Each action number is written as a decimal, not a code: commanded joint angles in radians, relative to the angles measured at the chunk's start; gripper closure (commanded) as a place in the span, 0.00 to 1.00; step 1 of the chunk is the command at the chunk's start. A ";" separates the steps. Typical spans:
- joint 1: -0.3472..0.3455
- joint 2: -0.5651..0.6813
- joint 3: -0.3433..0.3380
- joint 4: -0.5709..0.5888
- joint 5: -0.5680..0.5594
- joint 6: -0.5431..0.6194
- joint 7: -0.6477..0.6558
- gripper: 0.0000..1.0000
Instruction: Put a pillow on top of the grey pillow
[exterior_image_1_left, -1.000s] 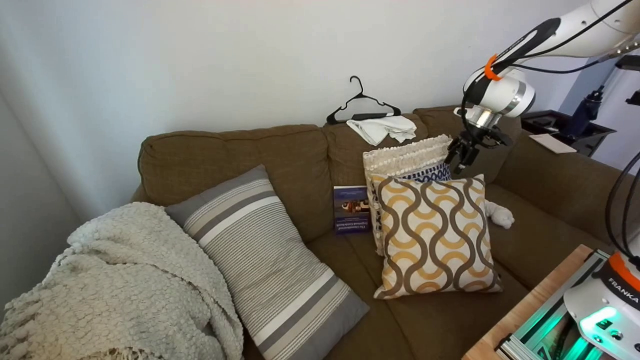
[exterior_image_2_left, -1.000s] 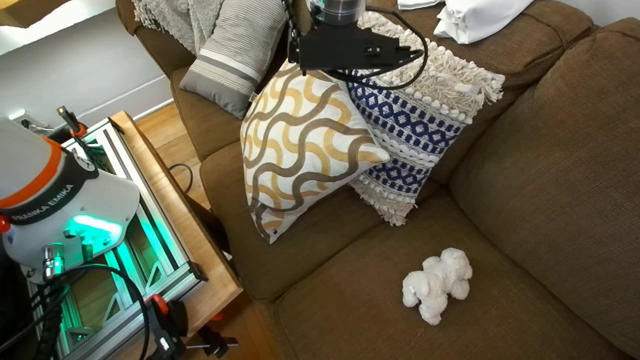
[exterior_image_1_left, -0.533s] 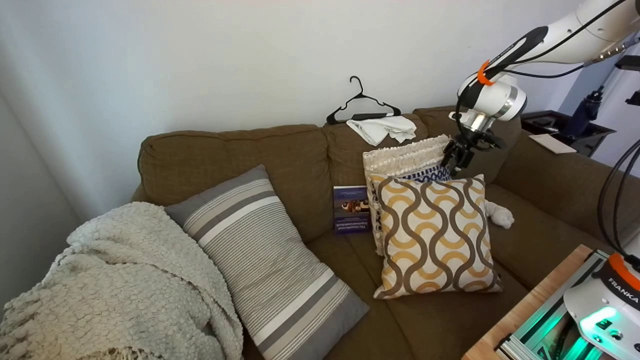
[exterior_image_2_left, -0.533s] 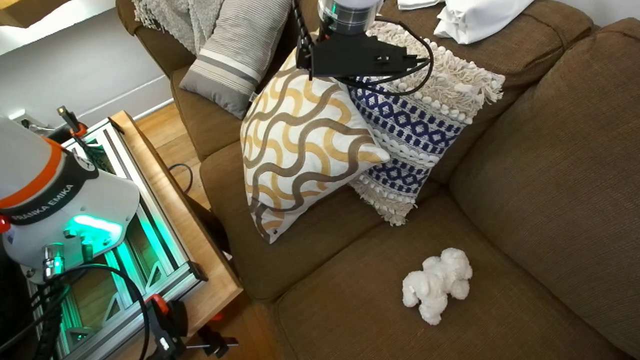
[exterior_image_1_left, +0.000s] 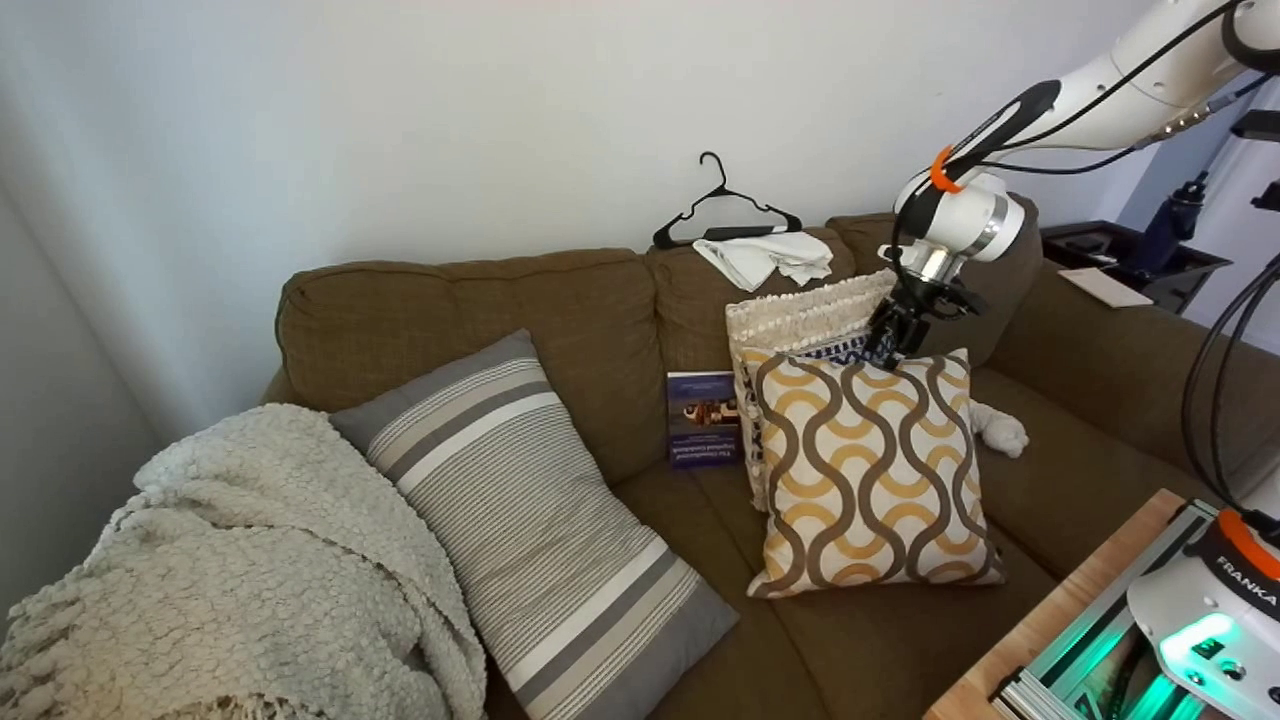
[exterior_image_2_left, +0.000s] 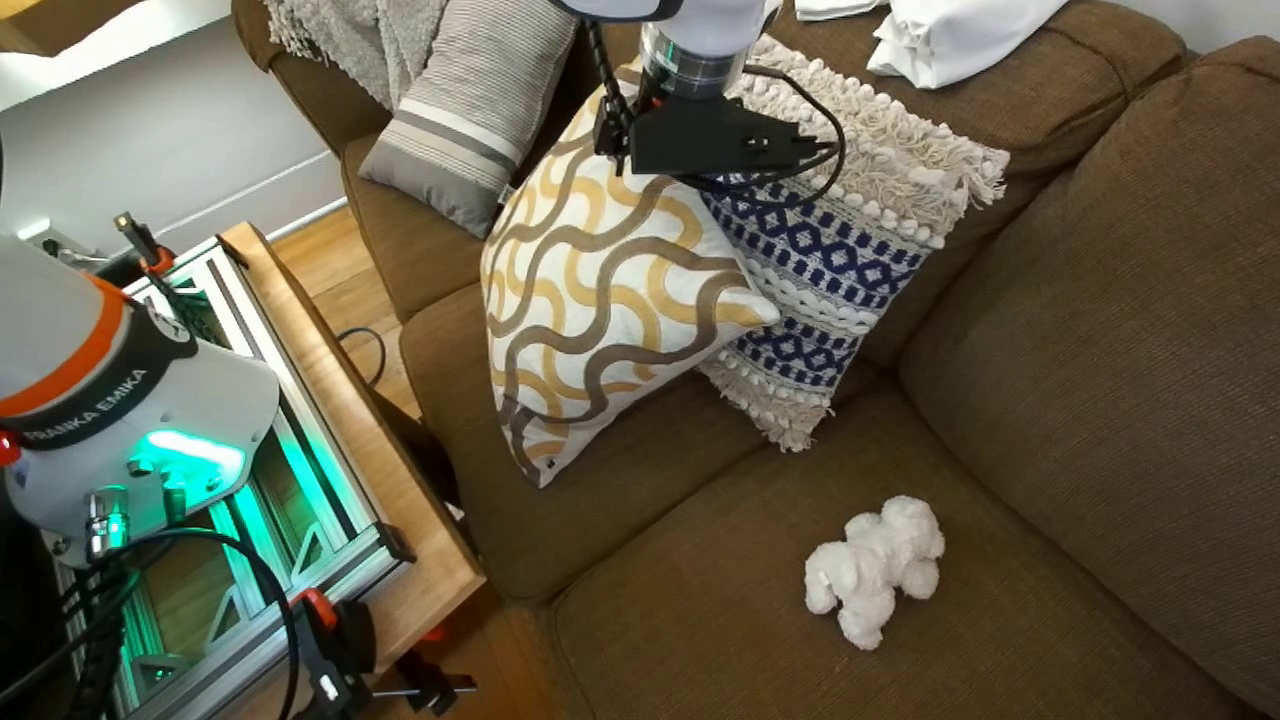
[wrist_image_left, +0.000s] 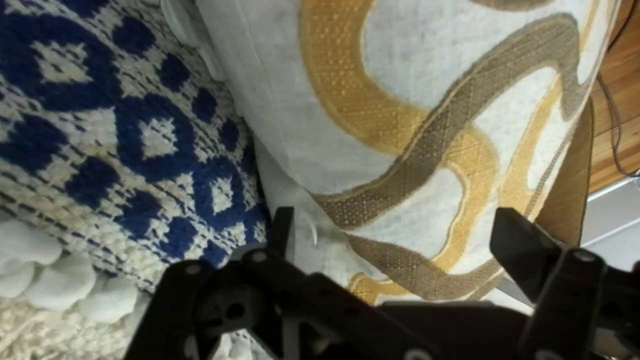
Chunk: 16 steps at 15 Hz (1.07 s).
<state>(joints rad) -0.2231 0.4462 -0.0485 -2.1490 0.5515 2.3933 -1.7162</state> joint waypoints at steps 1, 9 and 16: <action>-0.047 0.082 0.049 0.049 -0.005 0.034 -0.009 0.00; -0.060 0.148 0.077 0.112 -0.058 -0.151 0.028 0.25; -0.054 0.096 0.073 0.091 -0.100 -0.134 0.032 0.69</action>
<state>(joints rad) -0.2612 0.5690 0.0101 -2.0453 0.4747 2.2690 -1.7005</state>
